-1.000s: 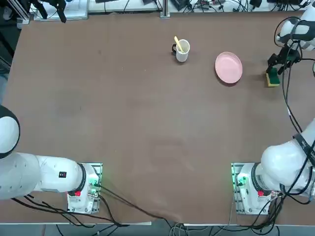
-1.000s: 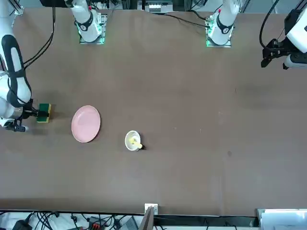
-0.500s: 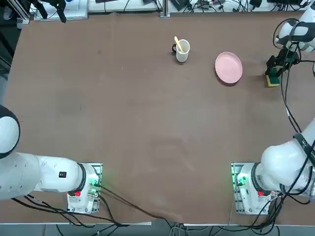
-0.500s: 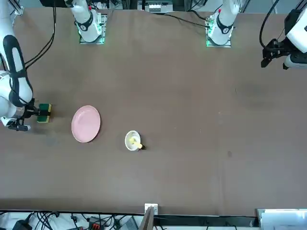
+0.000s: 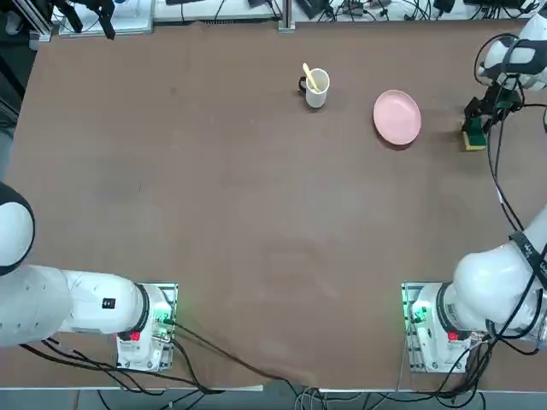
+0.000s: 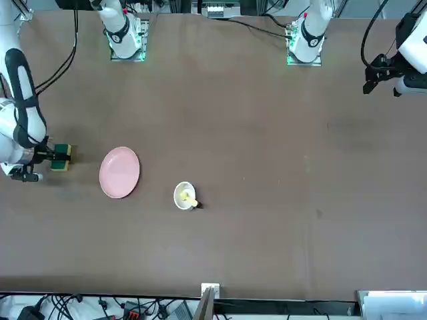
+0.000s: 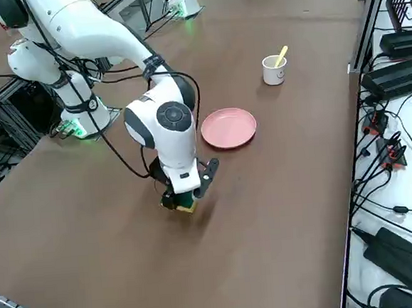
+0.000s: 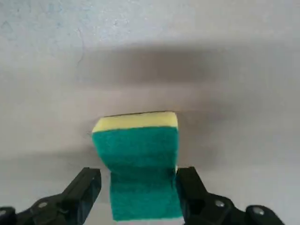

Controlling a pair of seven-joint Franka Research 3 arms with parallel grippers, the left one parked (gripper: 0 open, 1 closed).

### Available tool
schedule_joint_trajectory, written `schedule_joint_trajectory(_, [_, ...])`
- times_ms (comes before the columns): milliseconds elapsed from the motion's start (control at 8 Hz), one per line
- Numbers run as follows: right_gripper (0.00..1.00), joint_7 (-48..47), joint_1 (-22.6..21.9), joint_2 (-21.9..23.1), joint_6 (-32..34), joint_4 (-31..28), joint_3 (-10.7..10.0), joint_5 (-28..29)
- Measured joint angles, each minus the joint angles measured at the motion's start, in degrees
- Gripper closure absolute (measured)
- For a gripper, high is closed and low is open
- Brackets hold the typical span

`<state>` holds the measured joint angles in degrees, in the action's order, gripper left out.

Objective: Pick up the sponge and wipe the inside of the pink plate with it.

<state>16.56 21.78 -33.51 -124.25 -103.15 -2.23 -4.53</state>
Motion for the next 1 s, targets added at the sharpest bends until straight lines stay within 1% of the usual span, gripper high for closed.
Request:
schedule_joint_trajectory(750, [0.03,0.0,0.3,-0.6,-0.7,-0.4,0.0,-0.5])
schedule_joint_trajectory(1000, [0.07,0.0,0.3,-1.0,-1.0,-0.4,0.0,-0.5])
